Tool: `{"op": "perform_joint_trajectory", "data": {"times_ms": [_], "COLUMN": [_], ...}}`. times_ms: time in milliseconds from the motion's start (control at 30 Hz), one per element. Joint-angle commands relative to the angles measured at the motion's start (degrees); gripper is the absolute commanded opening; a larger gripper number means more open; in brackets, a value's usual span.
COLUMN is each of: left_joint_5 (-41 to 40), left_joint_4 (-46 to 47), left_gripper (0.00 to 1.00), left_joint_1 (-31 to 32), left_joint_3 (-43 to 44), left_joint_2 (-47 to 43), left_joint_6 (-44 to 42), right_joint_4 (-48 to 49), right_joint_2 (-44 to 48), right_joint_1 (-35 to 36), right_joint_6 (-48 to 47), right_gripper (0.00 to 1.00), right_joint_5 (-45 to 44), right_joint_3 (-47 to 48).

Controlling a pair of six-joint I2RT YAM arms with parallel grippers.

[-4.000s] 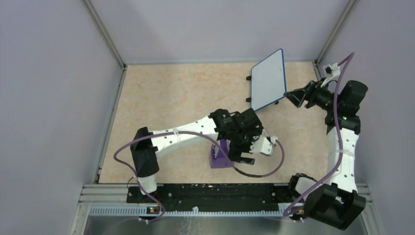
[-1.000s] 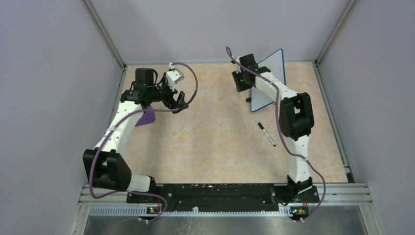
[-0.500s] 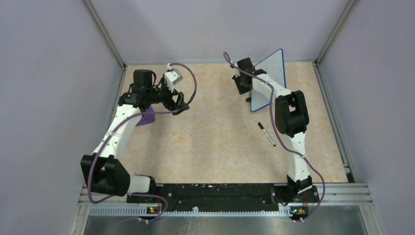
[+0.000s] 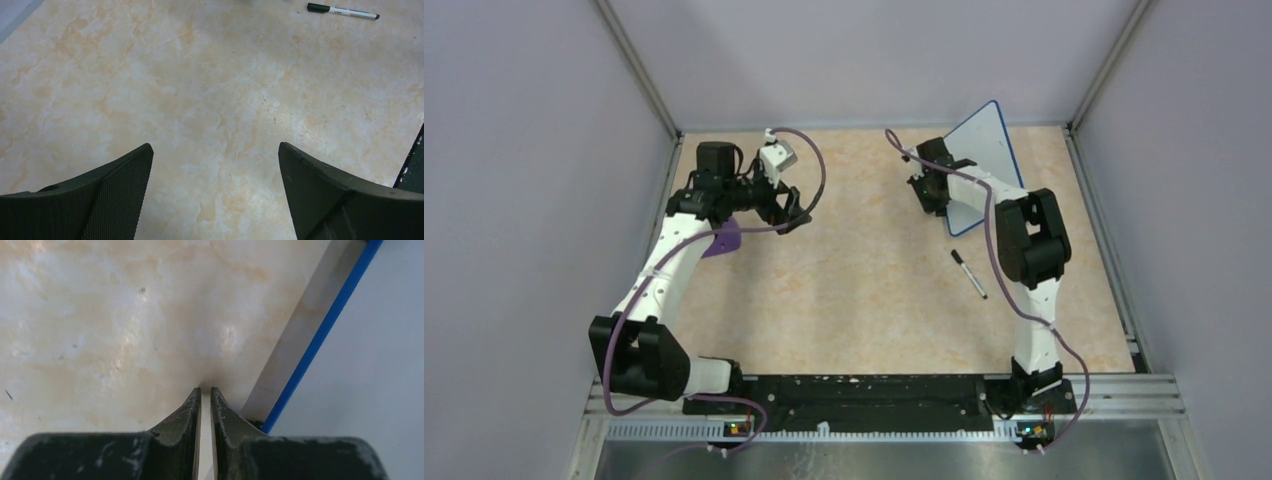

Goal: Write a sentence on the whiteboard
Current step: Adjust the whiteboard at the corner of the board.

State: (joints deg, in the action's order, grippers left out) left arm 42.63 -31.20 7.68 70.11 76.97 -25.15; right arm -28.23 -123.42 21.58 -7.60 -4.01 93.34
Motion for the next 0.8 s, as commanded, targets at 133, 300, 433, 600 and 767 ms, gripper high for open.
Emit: {"op": "perform_joint_trajectory", "data": {"times_ms": [133,300,433,600,767], "left_joint_5": [1.3,1.2,1.0,0.9,1.0], "left_joint_4": [2.7,3.6,4.5,4.8,4.9], "left_gripper": [0.99,0.99,0.99,0.99,0.99], "left_joint_1": [0.9,1.6,1.9,2.5,2.6], "left_joint_3": [-1.2,-1.3,-1.5,-1.7,-2.0], "left_joint_2": [-2.3,-2.2,-1.8,-1.6,-1.6], "left_joint_6": [0.8,1.3,1.7,1.7,1.4], "right_joint_4": [-0.9,-0.2,0.3,1.2,3.7], "right_joint_2": [10.3,15.0,17.6,19.9,22.2], "right_joint_1": [-3.7,-7.9,-11.8,-17.4,-23.6], "right_joint_6": [-3.5,-5.9,-8.1,-10.2,-12.4], "right_gripper": [0.11,0.11,0.11,0.12,0.15], "right_joint_5": [0.5,0.7,0.5,0.4,0.6], "right_joint_3": [-11.4,-16.7,-19.8,-22.7,-25.7]}}
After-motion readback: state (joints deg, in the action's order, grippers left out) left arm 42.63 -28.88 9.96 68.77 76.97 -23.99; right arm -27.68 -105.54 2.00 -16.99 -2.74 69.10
